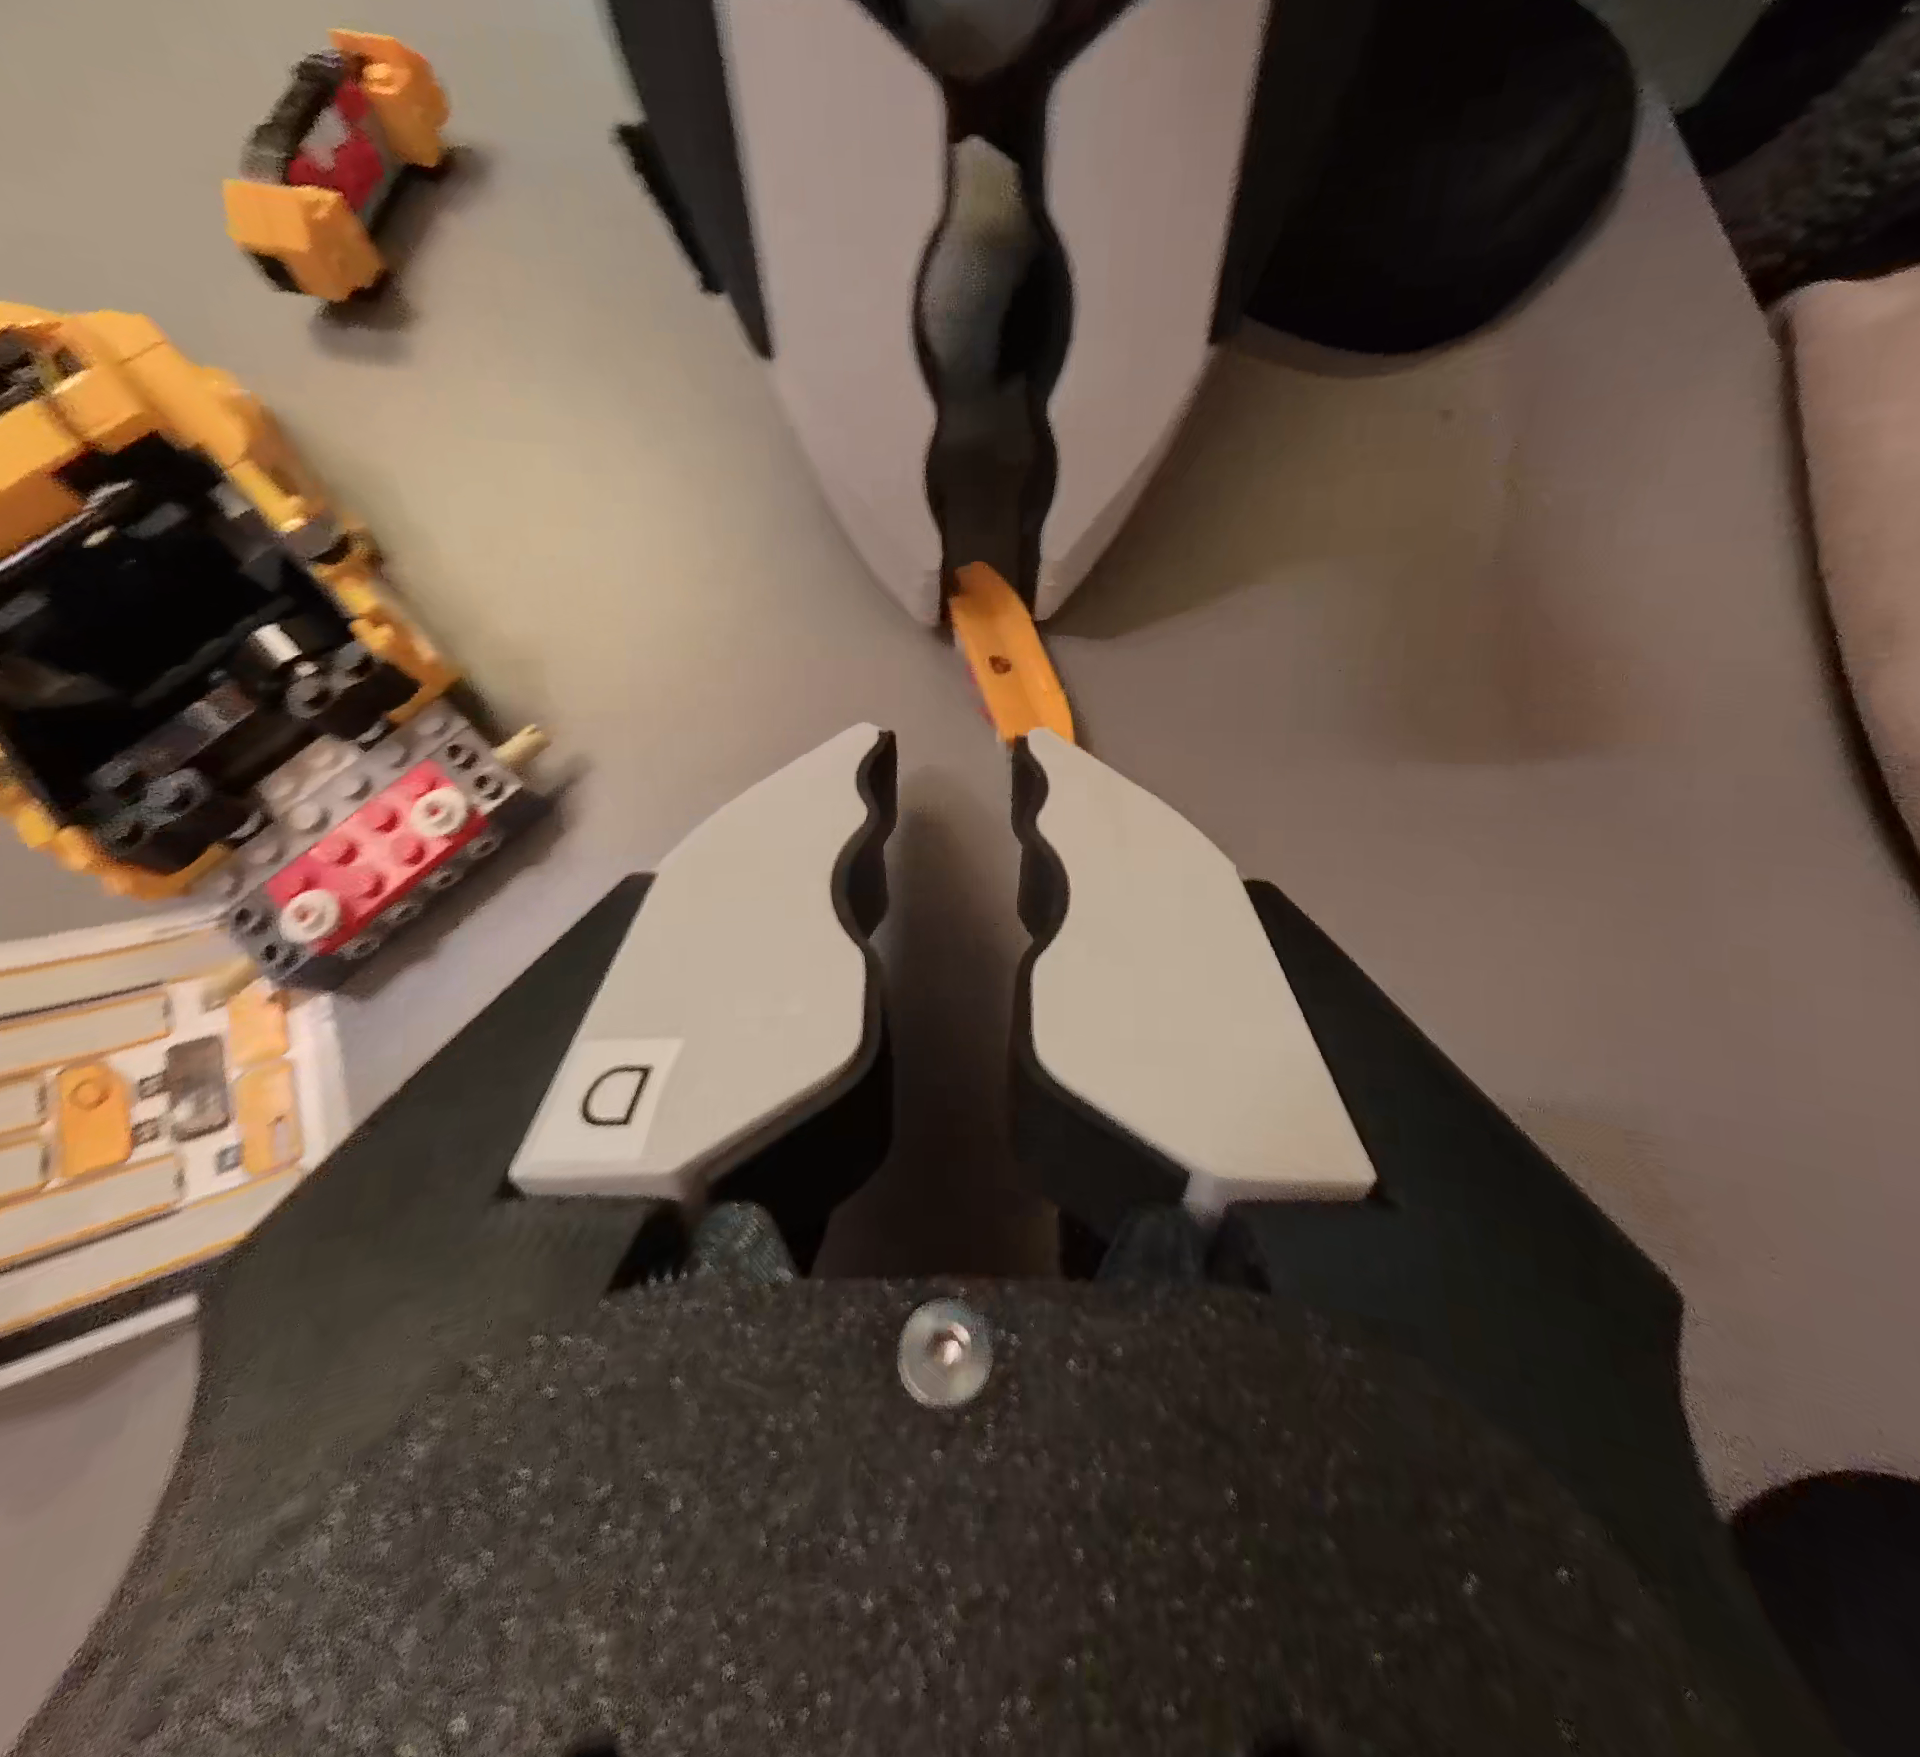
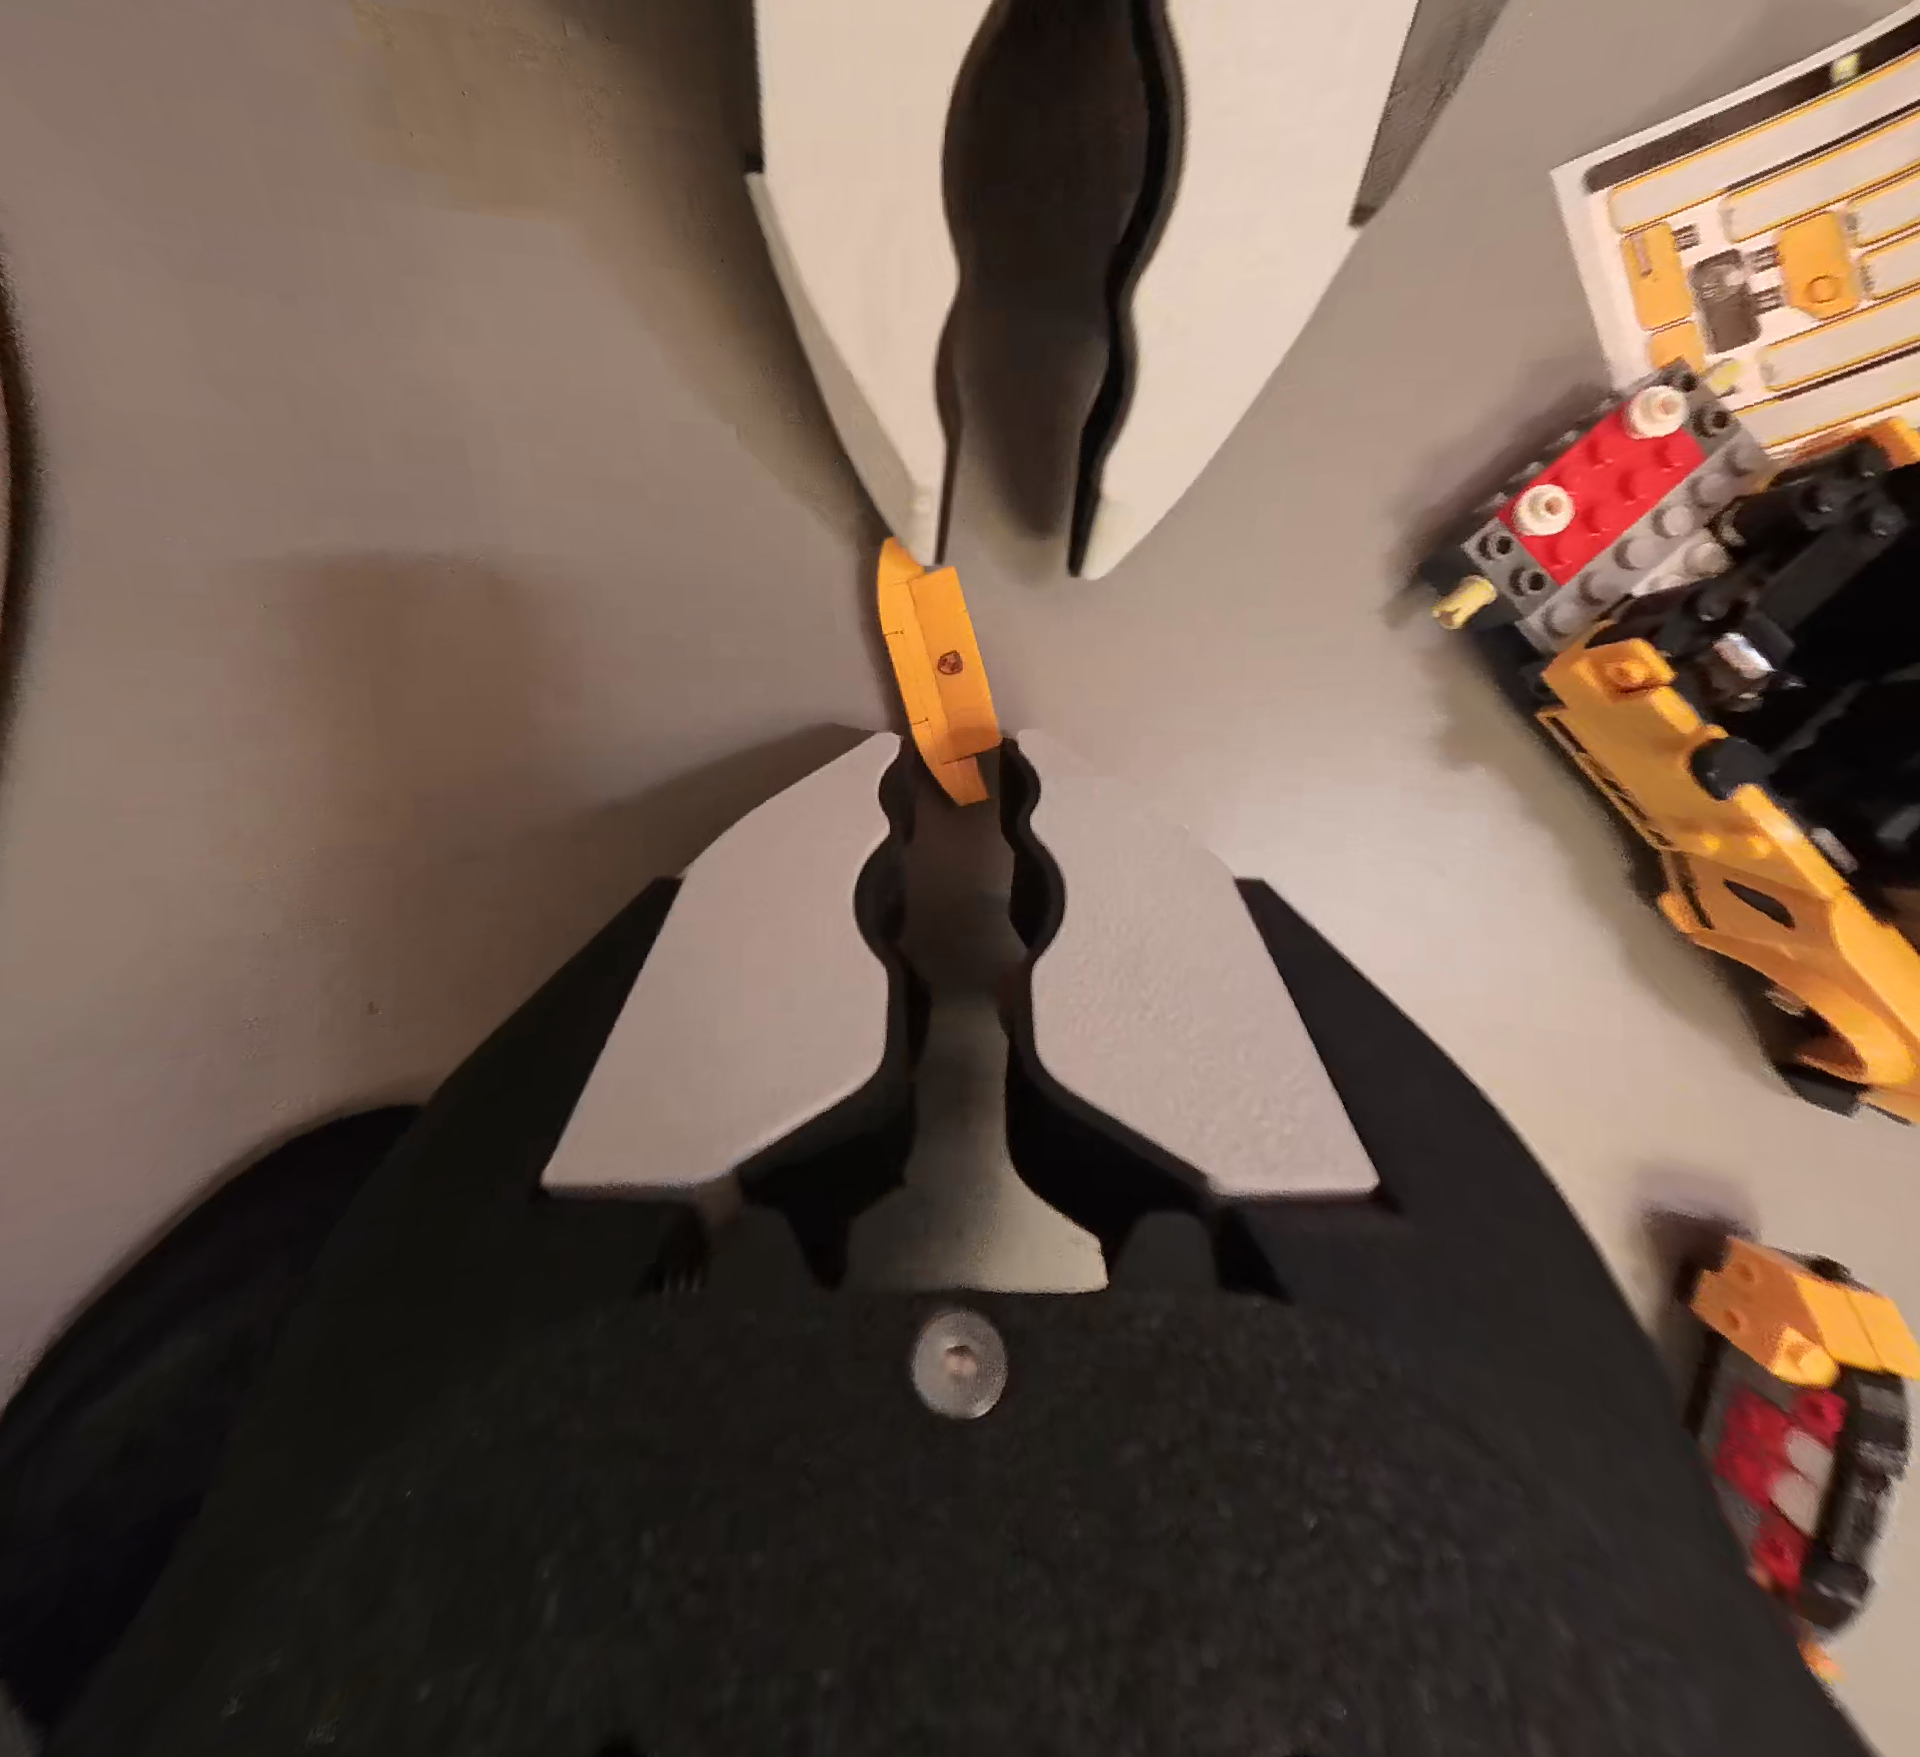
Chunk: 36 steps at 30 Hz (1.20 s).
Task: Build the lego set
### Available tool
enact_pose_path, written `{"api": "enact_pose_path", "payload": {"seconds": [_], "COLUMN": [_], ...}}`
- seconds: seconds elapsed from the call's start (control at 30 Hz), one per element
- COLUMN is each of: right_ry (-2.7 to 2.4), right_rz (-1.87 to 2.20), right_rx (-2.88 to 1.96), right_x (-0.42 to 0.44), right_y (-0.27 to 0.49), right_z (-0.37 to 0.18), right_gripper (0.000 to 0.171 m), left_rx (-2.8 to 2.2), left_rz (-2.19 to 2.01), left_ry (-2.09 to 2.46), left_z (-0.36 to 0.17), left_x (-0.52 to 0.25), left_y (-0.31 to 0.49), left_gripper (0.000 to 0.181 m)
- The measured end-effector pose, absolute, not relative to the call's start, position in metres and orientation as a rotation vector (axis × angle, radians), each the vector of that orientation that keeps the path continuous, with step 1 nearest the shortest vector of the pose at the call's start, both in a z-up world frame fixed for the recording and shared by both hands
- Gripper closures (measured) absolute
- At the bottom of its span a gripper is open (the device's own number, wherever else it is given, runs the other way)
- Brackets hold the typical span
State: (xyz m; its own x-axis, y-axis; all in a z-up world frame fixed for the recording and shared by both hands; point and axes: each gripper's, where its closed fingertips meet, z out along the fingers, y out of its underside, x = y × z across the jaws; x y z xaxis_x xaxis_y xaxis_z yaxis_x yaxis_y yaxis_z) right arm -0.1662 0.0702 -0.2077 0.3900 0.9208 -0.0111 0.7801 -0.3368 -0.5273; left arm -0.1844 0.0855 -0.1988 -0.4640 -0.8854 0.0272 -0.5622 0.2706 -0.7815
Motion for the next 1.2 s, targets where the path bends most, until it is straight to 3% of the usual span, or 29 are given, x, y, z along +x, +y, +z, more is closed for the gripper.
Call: {"api": "enact_pose_path", "payload": {"seconds": [0.9, 1.2], "right_ry": [-1.887, -1.959], "right_rz": [0.92, 0.913], "right_rx": [-2.484, -2.511], "right_x": [-0.161, -0.166], "right_y": [0.068, 0.082], "right_z": [-0.206, -0.2], "right_gripper": [0.156, 0.142], "left_rx": [-1.261, -1.323], "left_rz": [-0.919, -0.914], "left_ry": [2.2, 2.205], "left_z": [-0.205, -0.205], "left_x": [-0.18, -0.185], "left_y": [0.065, 0.071], "left_gripper": [0.156, 0.155]}}
